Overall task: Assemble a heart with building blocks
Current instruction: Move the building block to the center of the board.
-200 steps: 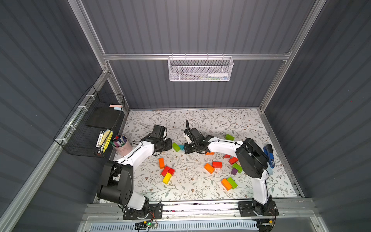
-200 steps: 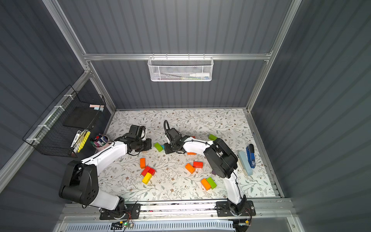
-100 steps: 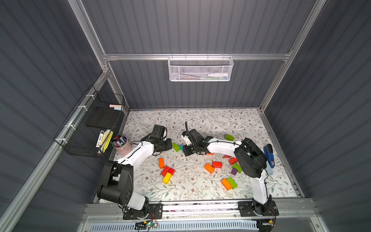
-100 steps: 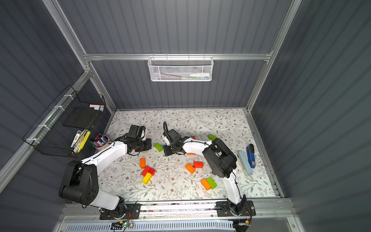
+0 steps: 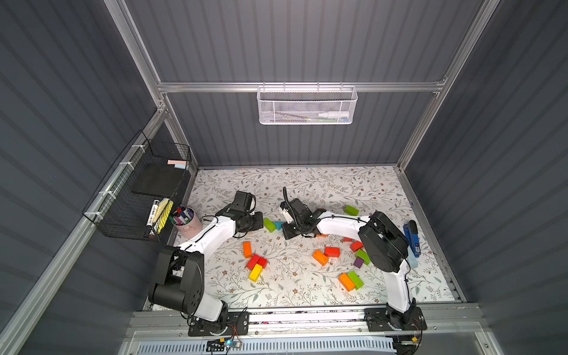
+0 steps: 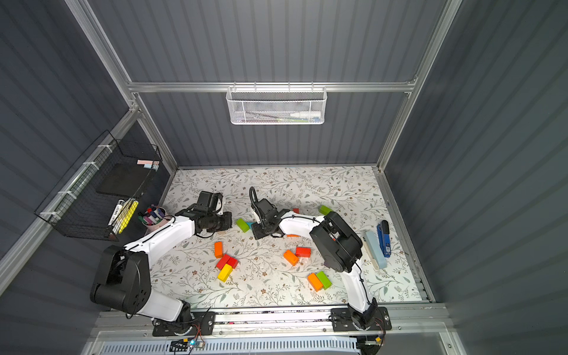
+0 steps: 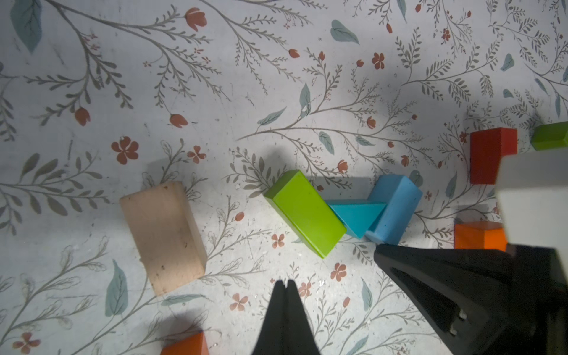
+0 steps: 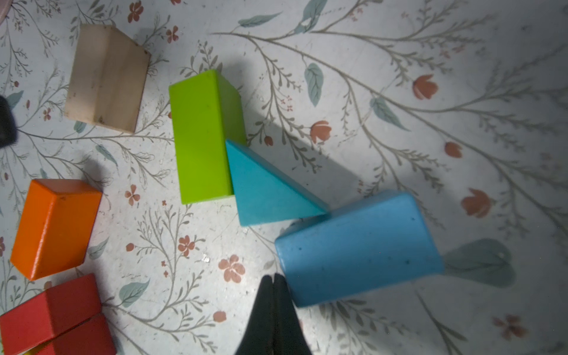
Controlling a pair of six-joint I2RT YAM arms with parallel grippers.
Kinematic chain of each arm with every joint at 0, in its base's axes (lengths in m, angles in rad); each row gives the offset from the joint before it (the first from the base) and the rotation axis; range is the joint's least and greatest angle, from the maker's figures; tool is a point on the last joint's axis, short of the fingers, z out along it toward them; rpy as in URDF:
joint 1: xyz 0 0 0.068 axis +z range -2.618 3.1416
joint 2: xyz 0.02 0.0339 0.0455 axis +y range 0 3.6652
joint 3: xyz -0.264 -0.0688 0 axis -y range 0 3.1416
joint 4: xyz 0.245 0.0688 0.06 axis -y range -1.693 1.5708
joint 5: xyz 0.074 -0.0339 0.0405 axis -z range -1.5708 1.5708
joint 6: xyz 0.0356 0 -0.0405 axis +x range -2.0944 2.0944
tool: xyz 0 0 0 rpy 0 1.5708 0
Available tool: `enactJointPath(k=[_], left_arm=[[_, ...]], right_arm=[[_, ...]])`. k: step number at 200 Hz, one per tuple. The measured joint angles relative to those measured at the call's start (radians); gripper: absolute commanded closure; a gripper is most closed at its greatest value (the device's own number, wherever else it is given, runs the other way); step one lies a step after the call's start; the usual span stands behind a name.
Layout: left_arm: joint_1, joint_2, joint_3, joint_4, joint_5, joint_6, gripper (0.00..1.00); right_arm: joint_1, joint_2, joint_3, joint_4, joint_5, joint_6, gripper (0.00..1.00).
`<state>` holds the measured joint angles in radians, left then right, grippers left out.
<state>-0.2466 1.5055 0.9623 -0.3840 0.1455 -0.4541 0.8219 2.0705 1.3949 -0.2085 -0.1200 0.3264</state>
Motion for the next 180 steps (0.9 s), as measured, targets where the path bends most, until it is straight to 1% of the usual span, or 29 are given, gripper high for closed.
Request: enactJointPath(k=[45, 70, 103, 129, 180], left_arm=[[0.000, 0.000, 0.000, 0.000, 0.000, 0.000, 0.97], [0.000, 0.000, 0.000, 0.000, 0.000, 0.000, 0.97], [0.000, 0.000, 0.000, 0.000, 0.000, 0.000, 0.97], [0.000, 0.000, 0.000, 0.001, 0.000, 0.000, 0.97], [0.000, -0.003, 0.000, 0.000, -0.001, 0.000, 0.97]], right_arm=[[0.000, 0.001, 0.023, -0.008, 0.007, -0.025, 1.00], [0.000, 0.001, 0.023, -0.006, -0.017, -0.036, 1.00], [0.000, -0.037, -0.048, 0.004, -0.033, -0.040, 1.00], [-0.001, -0.065, -0.079, -0.003, -0.023, -0.040, 1.00], [-0.011, -0.069, -0.080, -0.028, 0.019, -0.039, 1.00]])
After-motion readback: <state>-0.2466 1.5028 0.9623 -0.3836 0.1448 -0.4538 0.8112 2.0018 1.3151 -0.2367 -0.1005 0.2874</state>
